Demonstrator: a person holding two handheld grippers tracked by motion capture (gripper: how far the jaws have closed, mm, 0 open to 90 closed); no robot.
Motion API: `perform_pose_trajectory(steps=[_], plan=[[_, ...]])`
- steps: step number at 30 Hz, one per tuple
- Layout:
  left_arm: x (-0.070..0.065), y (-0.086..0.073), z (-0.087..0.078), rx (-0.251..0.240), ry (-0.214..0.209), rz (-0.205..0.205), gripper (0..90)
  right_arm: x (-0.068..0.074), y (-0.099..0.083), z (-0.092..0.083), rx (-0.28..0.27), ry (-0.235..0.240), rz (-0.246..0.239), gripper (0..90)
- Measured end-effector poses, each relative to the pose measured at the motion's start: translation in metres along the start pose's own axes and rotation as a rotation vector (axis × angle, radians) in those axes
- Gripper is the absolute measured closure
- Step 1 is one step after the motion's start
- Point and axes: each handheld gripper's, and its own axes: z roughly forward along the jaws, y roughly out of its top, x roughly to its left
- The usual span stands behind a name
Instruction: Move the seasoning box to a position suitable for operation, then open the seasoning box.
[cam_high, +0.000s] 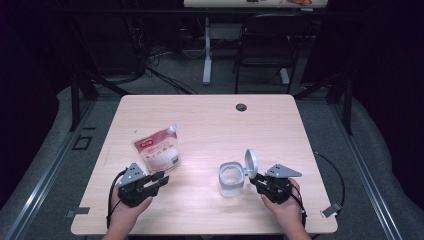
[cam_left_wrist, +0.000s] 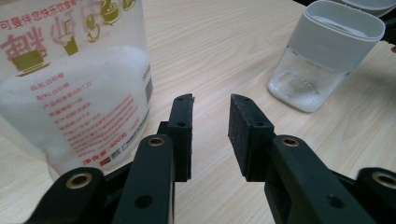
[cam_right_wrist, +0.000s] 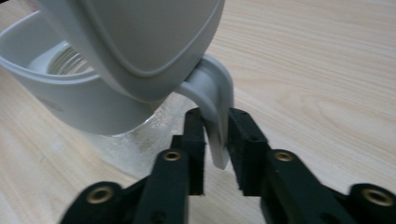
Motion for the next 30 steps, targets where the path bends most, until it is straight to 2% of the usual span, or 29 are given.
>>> perform_pose_trajectory(steps=[3, 12, 16, 23, 24, 30], plan=[[0.0, -0.001, 0.0, 0.0, 0.004, 0.001, 71.3, -0.001, 0.001, 0.0, 0.006, 0.01, -0.006, 80.7], [0.001, 0.0, -0.002, -0.009, 0.01, -0.003, 71.2, -0.005, 0.004, 0.004, 0.001, -0.025, -0.016, 80.7], [0.002, 0.001, -0.003, -0.008, 0.01, -0.004, 71.2, -0.009, 0.007, 0.006, 0.005, -0.041, -0.038, 80.8], [0.004, 0.001, -0.008, -0.015, 0.015, -0.019, 71.6, -0.018, 0.009, 0.009, -0.007, -0.05, -0.011, 80.2], [0.005, 0.001, -0.009, -0.018, 0.019, -0.017, 71.6, -0.022, 0.009, 0.009, -0.009, -0.044, 0.01, 79.3], [0.008, -0.001, -0.012, -0.018, 0.028, -0.03, 71.2, -0.024, 0.008, 0.008, -0.011, -0.039, 0.035, 78.3]])
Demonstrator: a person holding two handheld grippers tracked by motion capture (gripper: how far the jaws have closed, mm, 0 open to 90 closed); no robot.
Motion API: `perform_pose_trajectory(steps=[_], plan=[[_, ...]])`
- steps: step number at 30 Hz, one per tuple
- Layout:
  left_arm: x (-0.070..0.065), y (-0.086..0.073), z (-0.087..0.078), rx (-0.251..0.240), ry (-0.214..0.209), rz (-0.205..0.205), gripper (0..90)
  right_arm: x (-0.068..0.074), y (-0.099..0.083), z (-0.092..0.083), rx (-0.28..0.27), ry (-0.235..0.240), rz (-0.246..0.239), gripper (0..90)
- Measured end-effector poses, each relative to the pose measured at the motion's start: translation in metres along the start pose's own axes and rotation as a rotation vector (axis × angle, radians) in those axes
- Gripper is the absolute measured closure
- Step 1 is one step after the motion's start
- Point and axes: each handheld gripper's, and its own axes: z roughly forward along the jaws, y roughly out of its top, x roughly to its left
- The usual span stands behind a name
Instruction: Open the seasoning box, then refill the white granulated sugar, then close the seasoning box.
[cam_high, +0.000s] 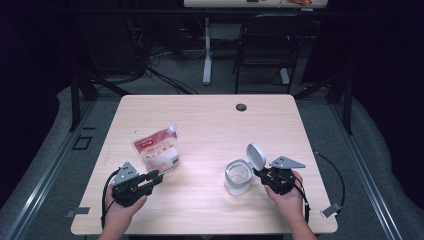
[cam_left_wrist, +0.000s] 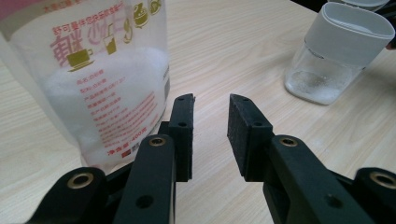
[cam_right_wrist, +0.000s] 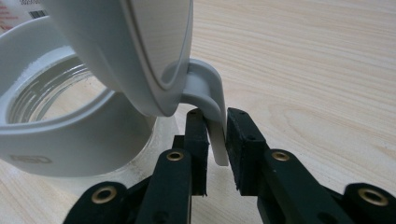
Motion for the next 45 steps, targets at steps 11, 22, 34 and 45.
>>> perform_pose_trajectory(steps=[11, 22, 34, 45], plan=[[0.004, -0.002, -0.007, -0.005, 0.022, -0.013, 70.9, -0.004, 0.001, 0.002, -0.008, -0.002, 0.031, 77.6], [0.012, -0.004, -0.009, 0.004, 0.051, -0.029, 70.2, -0.008, 0.002, 0.006, -0.022, 0.002, 0.038, 77.1], [0.017, -0.005, -0.014, -0.008, 0.068, -0.045, 68.6, -0.011, 0.002, -0.005, -0.046, 0.017, 0.059, 70.0], [0.029, 0.0, -0.025, -0.027, 0.111, -0.074, 66.8, -0.007, -0.004, -0.028, -0.023, -0.017, 0.019, 61.5]])
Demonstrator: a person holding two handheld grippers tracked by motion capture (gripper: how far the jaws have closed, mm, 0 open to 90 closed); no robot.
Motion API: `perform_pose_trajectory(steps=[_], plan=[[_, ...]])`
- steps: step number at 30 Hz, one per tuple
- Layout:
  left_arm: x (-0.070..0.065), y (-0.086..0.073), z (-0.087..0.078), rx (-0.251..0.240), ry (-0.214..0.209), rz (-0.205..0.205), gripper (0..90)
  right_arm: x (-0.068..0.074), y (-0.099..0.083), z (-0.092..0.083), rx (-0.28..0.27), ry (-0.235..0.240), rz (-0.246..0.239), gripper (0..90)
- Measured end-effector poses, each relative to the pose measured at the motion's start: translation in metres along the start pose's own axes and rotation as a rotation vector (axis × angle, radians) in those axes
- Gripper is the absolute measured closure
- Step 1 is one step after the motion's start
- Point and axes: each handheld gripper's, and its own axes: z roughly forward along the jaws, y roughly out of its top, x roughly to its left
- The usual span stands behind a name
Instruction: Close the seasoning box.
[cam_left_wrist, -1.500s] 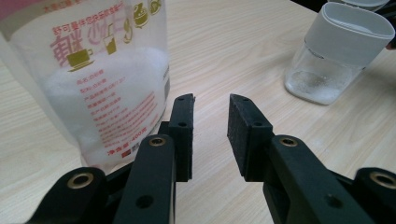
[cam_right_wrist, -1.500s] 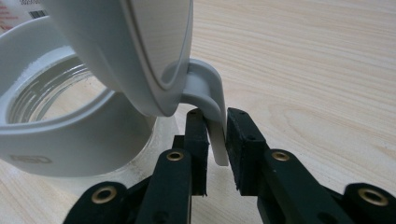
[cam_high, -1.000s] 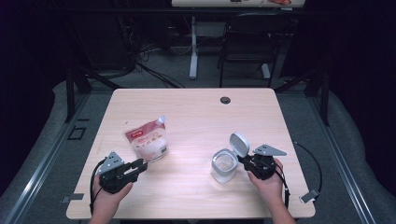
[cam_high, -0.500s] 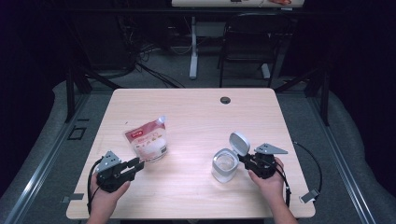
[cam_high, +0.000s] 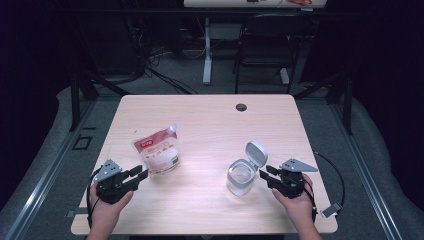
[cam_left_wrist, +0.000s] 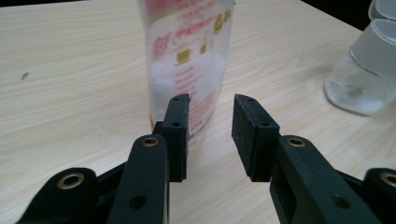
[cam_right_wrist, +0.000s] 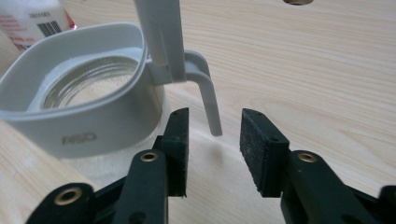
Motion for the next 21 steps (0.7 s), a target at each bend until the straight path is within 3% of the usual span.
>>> perform_pose_trajectory(steps=[8, 13, 15, 21], plan=[[0.01, 0.002, -0.005, -0.01, 0.032, -0.026, 64.3, 0.003, 0.001, -0.015, -0.046, -0.014, -0.006, 50.6], [0.013, 0.003, -0.007, -0.016, 0.05, -0.028, 61.5, 0.004, 0.001, -0.017, -0.062, -0.017, -0.025, 50.5], [0.015, 0.003, -0.007, -0.016, 0.053, -0.03, 60.2, 0.004, 0.001, -0.017, -0.06, 0.01, -0.034, 51.6], [0.019, 0.006, -0.006, -0.016, 0.057, -0.039, 60.1, 0.005, -0.002, -0.017, -0.079, 0.022, -0.045, 50.4]])
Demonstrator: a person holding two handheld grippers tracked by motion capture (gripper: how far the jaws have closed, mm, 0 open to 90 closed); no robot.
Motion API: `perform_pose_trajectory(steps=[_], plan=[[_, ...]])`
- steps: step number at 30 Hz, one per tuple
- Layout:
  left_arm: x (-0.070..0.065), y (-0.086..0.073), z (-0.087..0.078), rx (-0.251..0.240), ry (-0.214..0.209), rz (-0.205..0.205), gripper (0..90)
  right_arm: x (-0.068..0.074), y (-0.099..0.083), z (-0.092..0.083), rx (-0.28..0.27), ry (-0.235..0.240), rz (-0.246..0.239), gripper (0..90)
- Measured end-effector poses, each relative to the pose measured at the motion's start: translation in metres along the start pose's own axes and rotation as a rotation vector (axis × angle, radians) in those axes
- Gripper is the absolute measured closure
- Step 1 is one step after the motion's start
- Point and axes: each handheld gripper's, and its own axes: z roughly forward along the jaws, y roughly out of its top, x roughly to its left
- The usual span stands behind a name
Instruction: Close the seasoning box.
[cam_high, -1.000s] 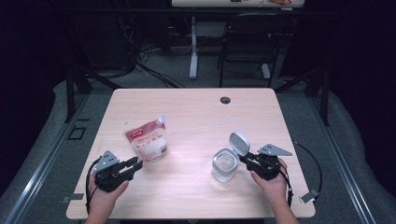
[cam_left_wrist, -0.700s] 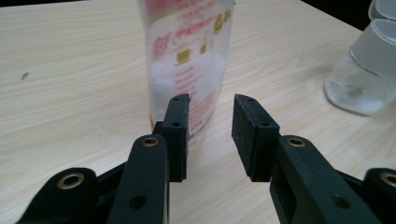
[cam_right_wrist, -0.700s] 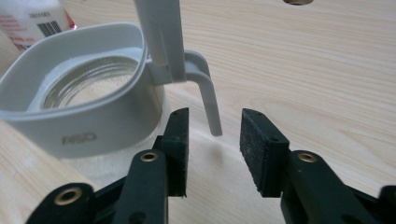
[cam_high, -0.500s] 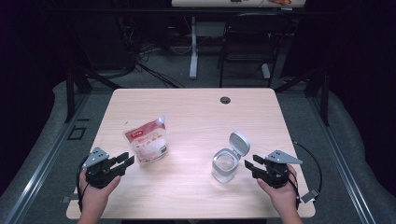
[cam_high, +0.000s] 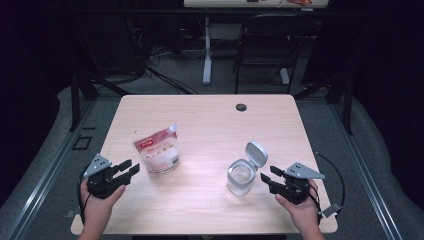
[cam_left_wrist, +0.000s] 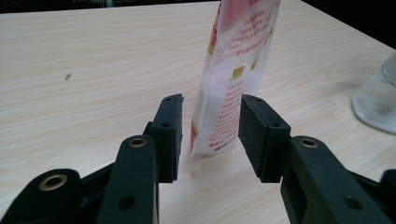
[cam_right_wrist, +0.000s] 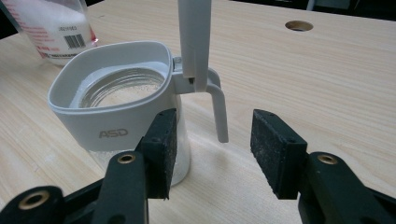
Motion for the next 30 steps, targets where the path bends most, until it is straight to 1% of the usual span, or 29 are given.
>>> perform_pose_trajectory(steps=[5, 6, 8, 9, 12, 14, 16, 20, 21, 22, 26, 28, 29, 30], plan=[[0.001, 0.003, 0.003, -0.007, 0.003, 0.002, 57.3, 0.0, -0.001, -0.002, 0.003, 0.002, -0.001, 49.6], [0.001, 0.004, 0.004, -0.005, 0.004, 0.002, 56.4, 0.0, -0.001, -0.004, -0.003, 0.005, 0.02, 48.4], [0.001, 0.004, 0.005, -0.005, 0.003, 0.004, 56.3, 0.0, -0.001, -0.005, -0.007, 0.009, 0.022, 48.7], [0.001, 0.005, 0.005, -0.006, 0.003, 0.006, 56.0, 0.0, -0.001, -0.007, -0.003, 0.004, 0.025, 51.5], [0.002, 0.007, 0.004, -0.014, 0.005, 0.004, 55.2, 0.0, -0.001, -0.008, -0.015, 0.008, 0.035, 53.6], [0.005, 0.01, 0.003, -0.023, 0.006, 0.003, 53.5, 0.001, -0.002, -0.01, -0.027, 0.022, 0.044, 57.0], [0.007, 0.012, 0.003, -0.034, 0.015, -0.002, 53.3, 0.002, -0.002, -0.011, -0.021, 0.017, 0.033, 57.7], [0.01, 0.015, 0.005, -0.037, 0.024, -0.004, 52.7, 0.002, -0.003, -0.011, -0.024, 0.013, 0.032, 58.1], [0.01, 0.016, 0.006, -0.041, 0.022, -0.01, 52.7, 0.002, -0.003, -0.011, -0.025, 0.013, 0.031, 58.1], [0.009, 0.017, 0.01, -0.035, 0.013, -0.004, 52.7, 0.002, -0.003, -0.011, -0.026, 0.015, 0.034, 58.1], [0.005, 0.021, 0.015, -0.029, -0.001, 0.011, 53.6, 0.001, -0.004, -0.011, -0.019, 0.014, 0.039, 58.1], [0.004, 0.023, 0.017, -0.032, -0.004, 0.018, 54.8, 0.001, -0.004, -0.011, -0.015, 0.011, 0.038, 58.1], [0.003, 0.025, 0.018, -0.034, -0.017, 0.022, 54.9, 0.001, -0.004, -0.011, -0.016, 0.015, 0.04, 58.1], [0.003, 0.025, 0.018, -0.034, -0.017, 0.022, 55.4, 0.001, -0.004, -0.011, -0.016, 0.015, 0.04, 58.1]])
